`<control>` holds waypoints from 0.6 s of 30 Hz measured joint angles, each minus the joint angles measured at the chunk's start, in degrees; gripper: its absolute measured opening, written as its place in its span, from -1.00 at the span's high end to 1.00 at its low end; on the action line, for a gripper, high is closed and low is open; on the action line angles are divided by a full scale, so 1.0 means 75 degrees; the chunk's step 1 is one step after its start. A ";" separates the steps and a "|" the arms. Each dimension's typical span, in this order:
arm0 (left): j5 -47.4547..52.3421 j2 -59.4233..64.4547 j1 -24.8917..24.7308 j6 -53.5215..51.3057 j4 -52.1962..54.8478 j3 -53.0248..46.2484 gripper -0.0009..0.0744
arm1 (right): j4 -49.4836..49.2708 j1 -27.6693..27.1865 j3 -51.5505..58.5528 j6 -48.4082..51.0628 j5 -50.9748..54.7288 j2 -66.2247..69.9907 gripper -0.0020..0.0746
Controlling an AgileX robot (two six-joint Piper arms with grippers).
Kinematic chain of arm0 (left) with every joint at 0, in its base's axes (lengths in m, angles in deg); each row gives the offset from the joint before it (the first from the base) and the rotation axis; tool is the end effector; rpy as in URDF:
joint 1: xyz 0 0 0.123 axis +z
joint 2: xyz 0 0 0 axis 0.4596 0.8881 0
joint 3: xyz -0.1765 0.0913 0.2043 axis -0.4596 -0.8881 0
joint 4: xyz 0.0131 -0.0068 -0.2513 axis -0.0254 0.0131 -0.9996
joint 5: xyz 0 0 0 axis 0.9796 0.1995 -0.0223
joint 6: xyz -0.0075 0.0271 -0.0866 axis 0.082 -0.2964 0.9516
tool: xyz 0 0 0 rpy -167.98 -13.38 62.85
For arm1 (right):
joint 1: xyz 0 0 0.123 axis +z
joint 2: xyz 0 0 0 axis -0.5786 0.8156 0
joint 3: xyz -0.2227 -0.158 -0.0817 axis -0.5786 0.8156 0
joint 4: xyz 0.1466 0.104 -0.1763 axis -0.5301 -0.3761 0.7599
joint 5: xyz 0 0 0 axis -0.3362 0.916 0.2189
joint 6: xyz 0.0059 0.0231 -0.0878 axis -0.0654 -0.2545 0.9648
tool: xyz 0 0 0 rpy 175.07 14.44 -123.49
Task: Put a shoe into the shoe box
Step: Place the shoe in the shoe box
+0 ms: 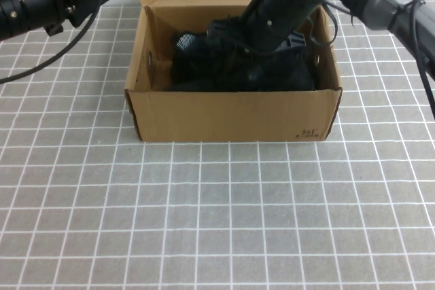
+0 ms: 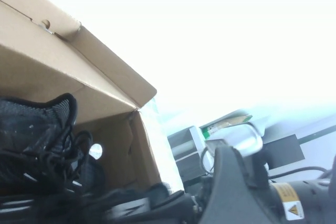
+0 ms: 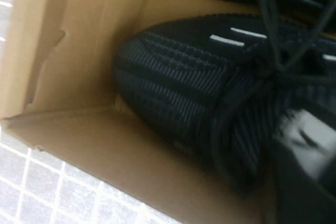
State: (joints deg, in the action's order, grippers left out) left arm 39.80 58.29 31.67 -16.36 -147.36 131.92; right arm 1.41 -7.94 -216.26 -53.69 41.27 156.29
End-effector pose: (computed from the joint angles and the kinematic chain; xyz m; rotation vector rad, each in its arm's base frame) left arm 0.3694 -0.0481 0.3352 -0.0468 1.8601 -1.3764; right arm 0.4340 0.2555 0.2996 -0.2446 2.7031 0.6759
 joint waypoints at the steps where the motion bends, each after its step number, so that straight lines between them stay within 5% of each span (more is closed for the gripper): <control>1: 0.0016 0.0000 0.0000 0.0000 0.0000 0.0000 0.08 | 0.0000 0.0000 0.0000 -0.0001 0.0020 0.0038 0.85; 10: 0.0058 0.0000 0.0000 -0.0015 0.0000 0.0005 0.08 | -0.0120 0.0034 0.0000 -0.0030 0.0070 0.0114 -0.02; 18: 0.0013 0.0000 0.0000 -0.0027 0.0000 0.0005 0.08 | 0.0258 0.0033 -0.0416 -0.0030 0.0112 0.0114 -0.07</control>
State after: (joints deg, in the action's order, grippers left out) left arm 39.90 58.29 31.67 -16.56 -147.36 131.96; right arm 3.34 -7.70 -219.38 -53.92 42.11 157.14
